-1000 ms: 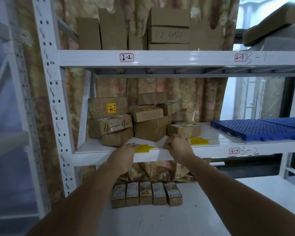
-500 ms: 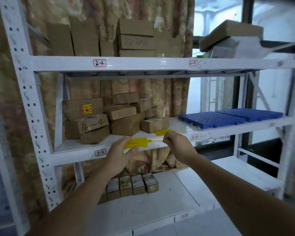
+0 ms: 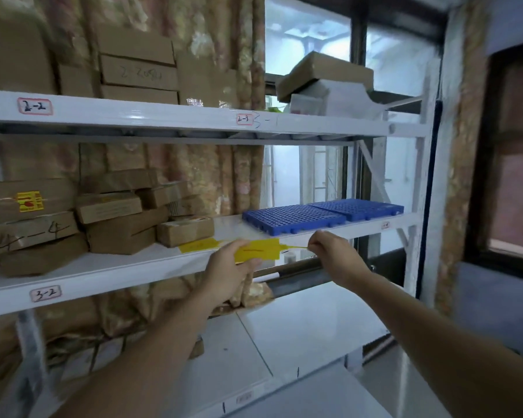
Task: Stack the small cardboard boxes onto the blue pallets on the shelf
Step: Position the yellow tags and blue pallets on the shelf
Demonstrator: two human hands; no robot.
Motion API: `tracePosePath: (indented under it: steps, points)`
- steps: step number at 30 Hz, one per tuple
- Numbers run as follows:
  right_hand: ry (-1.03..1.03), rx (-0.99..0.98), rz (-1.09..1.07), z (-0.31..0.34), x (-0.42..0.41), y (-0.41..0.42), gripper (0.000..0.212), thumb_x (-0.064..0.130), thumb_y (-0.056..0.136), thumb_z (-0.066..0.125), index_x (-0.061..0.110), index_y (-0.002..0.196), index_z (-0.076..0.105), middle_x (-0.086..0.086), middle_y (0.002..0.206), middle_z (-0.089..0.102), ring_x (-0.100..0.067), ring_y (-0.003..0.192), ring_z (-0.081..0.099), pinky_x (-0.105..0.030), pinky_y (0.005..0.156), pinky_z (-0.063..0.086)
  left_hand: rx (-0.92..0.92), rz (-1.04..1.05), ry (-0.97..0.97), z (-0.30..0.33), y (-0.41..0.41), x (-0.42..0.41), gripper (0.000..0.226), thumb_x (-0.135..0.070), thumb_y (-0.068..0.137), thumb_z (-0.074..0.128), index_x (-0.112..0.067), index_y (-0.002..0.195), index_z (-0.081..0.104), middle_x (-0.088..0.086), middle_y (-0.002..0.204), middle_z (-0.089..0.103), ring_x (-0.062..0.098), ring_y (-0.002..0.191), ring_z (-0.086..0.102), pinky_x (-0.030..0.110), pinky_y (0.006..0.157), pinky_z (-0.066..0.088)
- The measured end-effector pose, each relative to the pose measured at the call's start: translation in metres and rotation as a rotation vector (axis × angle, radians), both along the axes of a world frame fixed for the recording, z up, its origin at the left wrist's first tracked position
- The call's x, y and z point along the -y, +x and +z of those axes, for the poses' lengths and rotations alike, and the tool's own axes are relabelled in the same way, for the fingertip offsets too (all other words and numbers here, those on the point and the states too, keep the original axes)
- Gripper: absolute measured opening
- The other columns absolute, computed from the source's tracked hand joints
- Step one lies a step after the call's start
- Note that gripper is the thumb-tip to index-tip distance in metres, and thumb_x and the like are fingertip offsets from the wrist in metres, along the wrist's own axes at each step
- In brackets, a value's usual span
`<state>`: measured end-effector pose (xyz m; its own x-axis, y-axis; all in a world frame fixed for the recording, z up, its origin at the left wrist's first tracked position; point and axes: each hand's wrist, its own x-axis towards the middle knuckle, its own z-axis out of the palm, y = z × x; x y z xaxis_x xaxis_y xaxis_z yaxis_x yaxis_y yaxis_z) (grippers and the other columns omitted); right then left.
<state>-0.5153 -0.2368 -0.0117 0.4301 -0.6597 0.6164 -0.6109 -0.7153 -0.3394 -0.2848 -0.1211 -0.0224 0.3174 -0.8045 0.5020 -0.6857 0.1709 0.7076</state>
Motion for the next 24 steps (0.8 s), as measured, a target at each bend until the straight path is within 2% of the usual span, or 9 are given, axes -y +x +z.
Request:
tracePosePath:
  steps: [4,8,10,12,15,17,21,22,24]
  points:
    - [0.014,0.001,-0.033,0.001,0.044,-0.036,0.013,0.020,0.104,0.053,0.014,0.104,0.064,-0.003,0.101,0.067,-0.022,0.088,0.061,-0.041,0.082,0.054,0.018,0.025,-0.040,-0.003,-0.045,0.043,0.039,-0.027,0.089,0.079,-0.018,0.125,0.070,-0.007,0.116,0.066,0.008,0.100,0.057,0.001,0.072,0.036]
    - [0.025,-0.007,-0.032,-0.002,0.090,-0.047,0.014,0.020,0.103,0.053,0.015,0.103,0.066,-0.003,0.100,0.068,-0.023,0.089,0.062,-0.043,0.083,0.054,0.008,0.074,-0.074,-0.005,-0.065,0.081,0.034,-0.023,0.088,0.080,-0.012,0.120,0.073,-0.010,0.113,0.062,0.004,0.105,0.052,-0.008,0.074,0.030]
    - [0.018,0.001,-0.011,-0.003,0.113,-0.044,0.014,0.016,0.102,0.055,0.013,0.102,0.068,-0.004,0.099,0.068,-0.024,0.091,0.062,-0.045,0.083,0.052,0.012,0.098,-0.088,-0.006,-0.066,0.099,0.033,-0.025,0.087,0.081,-0.013,0.117,0.075,-0.010,0.112,0.064,0.004,0.105,0.054,-0.002,0.077,0.033]
    - [0.005,-0.004,0.001,-0.004,0.135,-0.038,0.015,0.011,0.101,0.054,0.012,0.102,0.069,-0.004,0.101,0.069,-0.024,0.093,0.061,-0.046,0.084,0.052,0.005,0.116,-0.085,-0.006,-0.062,0.117,0.032,-0.028,0.087,0.081,-0.014,0.115,0.076,-0.009,0.113,0.065,0.006,0.105,0.057,0.011,0.083,0.038]
    - [-0.021,-0.034,0.001,-0.001,0.168,-0.025,0.020,0.004,0.101,0.052,0.012,0.107,0.069,-0.006,0.107,0.066,-0.025,0.096,0.059,-0.044,0.085,0.051,-0.015,0.134,-0.106,-0.003,-0.051,0.146,0.034,-0.026,0.084,0.084,-0.013,0.115,0.076,-0.009,0.115,0.065,0.010,0.109,0.061,0.023,0.093,0.045]
    - [-0.041,-0.045,0.008,0.005,0.188,-0.016,0.022,0.003,0.101,0.050,0.011,0.109,0.069,-0.008,0.108,0.062,-0.027,0.095,0.059,-0.041,0.083,0.050,-0.042,0.159,-0.125,0.000,-0.039,0.167,0.037,-0.028,0.081,0.087,-0.015,0.114,0.077,-0.003,0.118,0.069,0.015,0.109,0.065,0.030,0.097,0.050]
    - [-0.048,-0.064,0.025,0.019,0.224,0.005,0.024,0.006,0.102,0.050,0.012,0.112,0.071,-0.011,0.111,0.058,-0.030,0.100,0.059,-0.038,0.082,0.048,-0.070,0.170,-0.109,0.011,-0.015,0.205,0.039,-0.031,0.080,0.088,-0.019,0.114,0.075,0.003,0.101,0.072,0.016,0.080,0.063,0.030,0.071,0.048]
    - [-0.040,-0.076,0.026,0.022,0.233,0.010,0.024,0.005,0.102,0.050,0.013,0.112,0.071,-0.012,0.113,0.059,-0.031,0.104,0.059,-0.038,0.083,0.048,-0.070,0.169,-0.107,0.013,-0.009,0.214,0.038,-0.031,0.080,0.087,-0.019,0.114,0.075,0.004,0.099,0.073,0.016,0.078,0.062,0.029,0.068,0.047]
    - [-0.019,-0.085,0.037,0.026,0.249,0.018,0.024,0.006,0.102,0.051,0.015,0.112,0.071,-0.012,0.116,0.060,-0.032,0.109,0.060,-0.041,0.087,0.051,-0.066,0.184,-0.108,0.014,-0.001,0.230,0.037,-0.031,0.080,0.087,-0.019,0.112,0.074,0.001,0.100,0.073,0.016,0.086,0.065,0.026,0.072,0.046]
